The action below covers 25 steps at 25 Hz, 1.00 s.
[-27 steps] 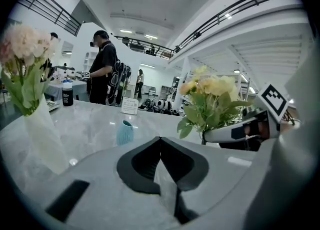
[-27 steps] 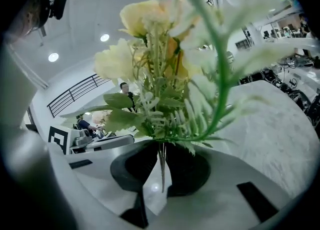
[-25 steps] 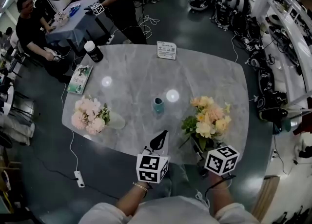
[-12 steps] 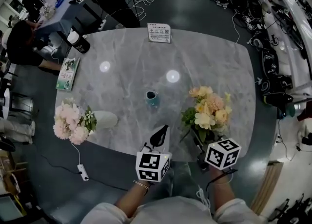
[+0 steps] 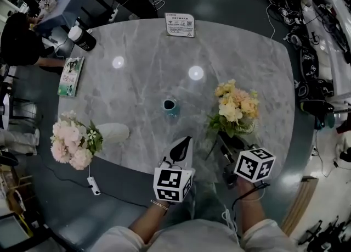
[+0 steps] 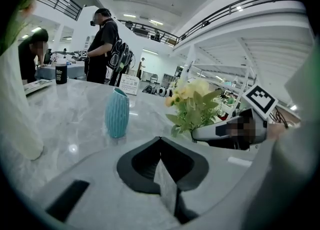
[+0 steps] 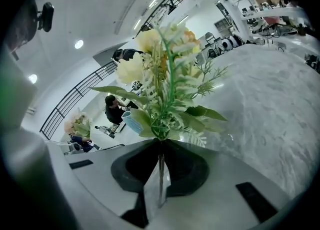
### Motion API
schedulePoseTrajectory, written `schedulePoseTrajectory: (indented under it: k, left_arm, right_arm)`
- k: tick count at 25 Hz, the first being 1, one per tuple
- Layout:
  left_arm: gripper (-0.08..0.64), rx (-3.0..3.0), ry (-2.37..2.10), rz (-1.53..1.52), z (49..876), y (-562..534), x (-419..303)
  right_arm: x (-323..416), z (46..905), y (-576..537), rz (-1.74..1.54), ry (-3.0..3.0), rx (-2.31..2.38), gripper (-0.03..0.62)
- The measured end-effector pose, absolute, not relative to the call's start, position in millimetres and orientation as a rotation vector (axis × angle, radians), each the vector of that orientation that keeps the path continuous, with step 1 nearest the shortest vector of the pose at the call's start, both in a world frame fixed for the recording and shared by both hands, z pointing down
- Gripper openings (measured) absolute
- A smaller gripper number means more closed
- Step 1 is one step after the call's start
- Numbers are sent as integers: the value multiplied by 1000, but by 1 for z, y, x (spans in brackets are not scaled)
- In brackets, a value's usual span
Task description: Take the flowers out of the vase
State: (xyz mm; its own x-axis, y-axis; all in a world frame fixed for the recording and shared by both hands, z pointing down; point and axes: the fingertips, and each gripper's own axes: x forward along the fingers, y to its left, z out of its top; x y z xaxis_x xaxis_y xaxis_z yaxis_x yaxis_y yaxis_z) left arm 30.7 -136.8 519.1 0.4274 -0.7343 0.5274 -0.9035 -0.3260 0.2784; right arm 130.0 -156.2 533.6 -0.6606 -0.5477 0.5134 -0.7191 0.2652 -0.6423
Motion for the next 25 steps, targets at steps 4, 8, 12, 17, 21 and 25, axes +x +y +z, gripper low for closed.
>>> schedulePoseTrajectory:
  k: [4,8,12,17,21,25]
  left_arm:
    - [9,2135,-1369,426,530,-143,26]
    - [9,2127,-1358,433,540,-151,23]
    - [9,2121,-1351,440,546,-155,25]
    - [9,2113,-1342,452,555,-155,25]
    - [9,2109,-1338,455,559,-156,26]
    - [9,2108,-1331,461,561,-156,27]
  right_arm:
    - [127,543,-163,1388,-2332,1184,35]
    - [125,554,-168,1432,-2314,1192,35]
    - [127,560,-172,1462,-2303,1201,35]
    - [126,568,-174,1483,-2293,1204,35]
    - [126,572,-176,1500,-2285,1210,35]
    - [127,575,-177,1511,-2273,1214,37]
